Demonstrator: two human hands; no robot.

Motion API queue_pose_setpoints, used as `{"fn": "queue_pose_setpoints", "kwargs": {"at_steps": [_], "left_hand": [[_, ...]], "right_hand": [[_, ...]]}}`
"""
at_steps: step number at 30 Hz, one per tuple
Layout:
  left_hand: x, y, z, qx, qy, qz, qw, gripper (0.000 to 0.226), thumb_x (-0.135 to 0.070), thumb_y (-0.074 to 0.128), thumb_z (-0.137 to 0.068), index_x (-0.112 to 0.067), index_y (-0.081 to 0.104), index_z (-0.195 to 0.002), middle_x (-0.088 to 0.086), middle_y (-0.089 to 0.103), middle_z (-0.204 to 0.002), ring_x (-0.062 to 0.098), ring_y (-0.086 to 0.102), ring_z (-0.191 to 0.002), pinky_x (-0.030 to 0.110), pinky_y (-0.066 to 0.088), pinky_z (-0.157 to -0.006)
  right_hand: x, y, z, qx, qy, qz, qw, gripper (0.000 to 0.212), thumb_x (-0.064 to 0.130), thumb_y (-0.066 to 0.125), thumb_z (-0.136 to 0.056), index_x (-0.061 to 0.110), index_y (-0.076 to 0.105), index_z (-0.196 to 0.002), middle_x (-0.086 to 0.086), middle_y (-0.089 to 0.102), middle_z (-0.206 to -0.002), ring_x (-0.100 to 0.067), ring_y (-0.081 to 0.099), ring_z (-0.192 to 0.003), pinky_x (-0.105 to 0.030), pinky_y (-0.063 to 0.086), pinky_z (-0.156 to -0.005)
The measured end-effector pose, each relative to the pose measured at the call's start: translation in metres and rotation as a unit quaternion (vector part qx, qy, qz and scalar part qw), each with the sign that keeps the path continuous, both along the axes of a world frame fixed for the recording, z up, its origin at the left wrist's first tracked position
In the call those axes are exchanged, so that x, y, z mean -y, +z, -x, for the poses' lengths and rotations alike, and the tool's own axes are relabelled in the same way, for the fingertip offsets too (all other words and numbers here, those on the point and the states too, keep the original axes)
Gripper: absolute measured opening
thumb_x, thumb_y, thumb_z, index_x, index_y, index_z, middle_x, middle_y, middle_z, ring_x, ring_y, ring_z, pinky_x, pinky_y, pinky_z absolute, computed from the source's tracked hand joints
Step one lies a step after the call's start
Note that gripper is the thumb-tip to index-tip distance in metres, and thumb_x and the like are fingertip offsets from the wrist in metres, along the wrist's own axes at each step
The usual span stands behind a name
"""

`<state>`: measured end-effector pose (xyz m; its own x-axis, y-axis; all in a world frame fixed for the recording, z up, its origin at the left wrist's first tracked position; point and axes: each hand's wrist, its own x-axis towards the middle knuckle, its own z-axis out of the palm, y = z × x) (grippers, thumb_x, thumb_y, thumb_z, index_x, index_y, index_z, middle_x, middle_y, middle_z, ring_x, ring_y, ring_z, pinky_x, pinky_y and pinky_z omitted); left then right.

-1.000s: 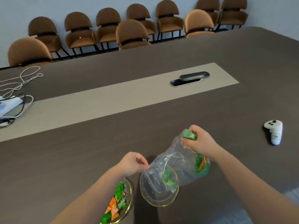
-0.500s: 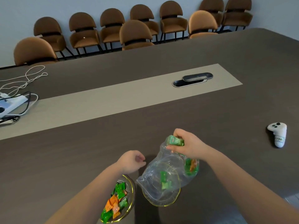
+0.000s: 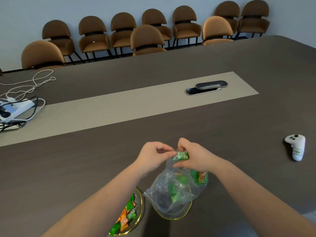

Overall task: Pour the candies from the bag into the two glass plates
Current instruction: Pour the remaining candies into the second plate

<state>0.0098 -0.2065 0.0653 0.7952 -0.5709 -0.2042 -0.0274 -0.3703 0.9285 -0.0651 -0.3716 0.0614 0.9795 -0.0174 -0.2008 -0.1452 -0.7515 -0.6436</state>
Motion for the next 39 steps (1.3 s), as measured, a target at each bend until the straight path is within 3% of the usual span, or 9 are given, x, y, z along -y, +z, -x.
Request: {"fn": "queue_pose_setpoints", "kwargs": {"at_steps": [3, 9, 15, 18, 22, 25, 30, 35, 39], "left_hand": [[-0.006, -0.001, -0.001, 0.028, 0.000, -0.030, 0.999, 0.011, -0.021, 0.076, -0.073, -0.013, 0.076, -0.080, 0.000, 0.073, -0.079, 0.007, 0.064, -0.075, 0.019, 0.052, -0.076], [-0.011, 0.005, -0.007, 0.064, -0.056, -0.040, 0.996, 0.020, -0.015, 0.066, -0.082, -0.024, 0.059, -0.066, -0.004, 0.062, -0.068, 0.010, 0.054, -0.066, 0.021, 0.046, -0.068], [-0.016, 0.012, -0.005, -0.001, -0.136, -0.016, 0.991, 0.014, -0.023, 0.058, -0.083, -0.023, 0.052, -0.069, 0.013, 0.074, -0.094, 0.035, 0.067, -0.090, 0.051, 0.051, -0.088], [-0.018, 0.015, -0.006, -0.016, -0.145, -0.018, 0.989, 0.018, -0.022, 0.056, -0.083, -0.028, 0.053, -0.066, 0.026, 0.071, -0.099, 0.047, 0.062, -0.100, 0.058, 0.049, -0.091], [-0.019, 0.015, -0.008, -0.028, -0.141, -0.022, 0.989, 0.018, -0.011, 0.055, -0.089, -0.016, 0.052, -0.072, 0.028, 0.070, -0.097, 0.040, 0.066, -0.100, 0.048, 0.053, -0.091], [-0.020, 0.017, -0.010, -0.036, -0.128, -0.010, 0.991, 0.021, -0.006, 0.053, -0.090, -0.014, 0.050, -0.071, 0.020, 0.069, -0.089, 0.027, 0.066, -0.085, 0.026, 0.055, -0.073], [-0.023, 0.022, -0.017, -0.047, -0.106, -0.004, 0.993, 0.023, -0.005, 0.055, -0.089, -0.014, 0.052, -0.067, 0.004, 0.066, -0.066, 0.024, 0.061, -0.072, 0.026, 0.054, -0.065], [-0.027, 0.030, -0.017, -0.063, -0.108, -0.002, 0.992, 0.024, -0.003, 0.053, -0.089, -0.012, 0.050, -0.068, -0.009, 0.068, -0.051, 0.001, 0.064, -0.054, 0.016, 0.053, -0.053], [-0.035, 0.034, -0.018, -0.074, -0.103, -0.002, 0.992, 0.022, -0.004, 0.054, -0.089, -0.011, 0.051, -0.068, -0.006, 0.068, -0.052, 0.005, 0.062, -0.049, 0.017, 0.051, -0.048]], "right_hand": [[0.001, -0.001, 0.002, -0.011, 0.009, 0.017, 1.000, 0.052, 0.040, 0.079, -0.067, 0.020, 0.037, -0.090, -0.011, 0.059, -0.090, -0.017, 0.045, -0.070, -0.044, 0.047, -0.070], [0.007, 0.005, 0.002, -0.079, 0.028, -0.005, 0.996, 0.059, 0.036, 0.082, -0.067, 0.026, 0.054, -0.118, 0.004, 0.064, -0.108, -0.014, 0.061, -0.097, -0.030, 0.051, -0.088], [0.024, 0.002, 0.008, -0.126, 0.041, 0.048, 0.990, 0.014, 0.030, 0.078, -0.073, 0.030, 0.068, -0.082, 0.005, 0.068, -0.092, -0.015, 0.064, -0.095, -0.029, 0.050, -0.086], [0.031, 0.003, 0.012, -0.129, 0.032, 0.060, 0.989, 0.012, 0.025, 0.074, -0.077, 0.033, 0.068, -0.071, 0.005, 0.066, -0.086, -0.015, 0.064, -0.092, -0.030, 0.051, -0.085], [0.034, 0.009, 0.014, -0.110, 0.032, 0.068, 0.991, 0.012, 0.026, 0.070, -0.082, 0.031, 0.062, -0.073, 0.005, 0.064, -0.089, -0.015, 0.062, -0.097, -0.029, 0.048, -0.088], [0.034, 0.015, 0.013, -0.101, 0.036, 0.058, 0.993, 0.022, 0.026, 0.069, -0.082, 0.037, 0.056, -0.068, 0.006, 0.066, -0.089, -0.012, 0.062, -0.094, -0.027, 0.049, -0.090], [0.029, 0.026, 0.014, -0.102, 0.038, 0.022, 0.994, 0.006, 0.023, 0.069, -0.083, 0.026, 0.064, -0.081, 0.018, 0.058, -0.068, 0.018, 0.055, -0.063, -0.007, 0.042, -0.064], [0.023, 0.035, 0.015, -0.131, 0.039, -0.019, 0.990, 0.011, 0.016, 0.067, -0.084, 0.024, 0.061, -0.078, 0.024, 0.059, -0.049, 0.009, 0.054, -0.052, -0.019, 0.050, -0.062], [0.017, 0.044, 0.017, -0.153, 0.056, -0.040, 0.986, 0.007, 0.013, 0.065, -0.086, 0.019, 0.063, -0.083, 0.022, 0.057, -0.045, 0.004, 0.057, -0.055, -0.029, 0.058, -0.070]]}}
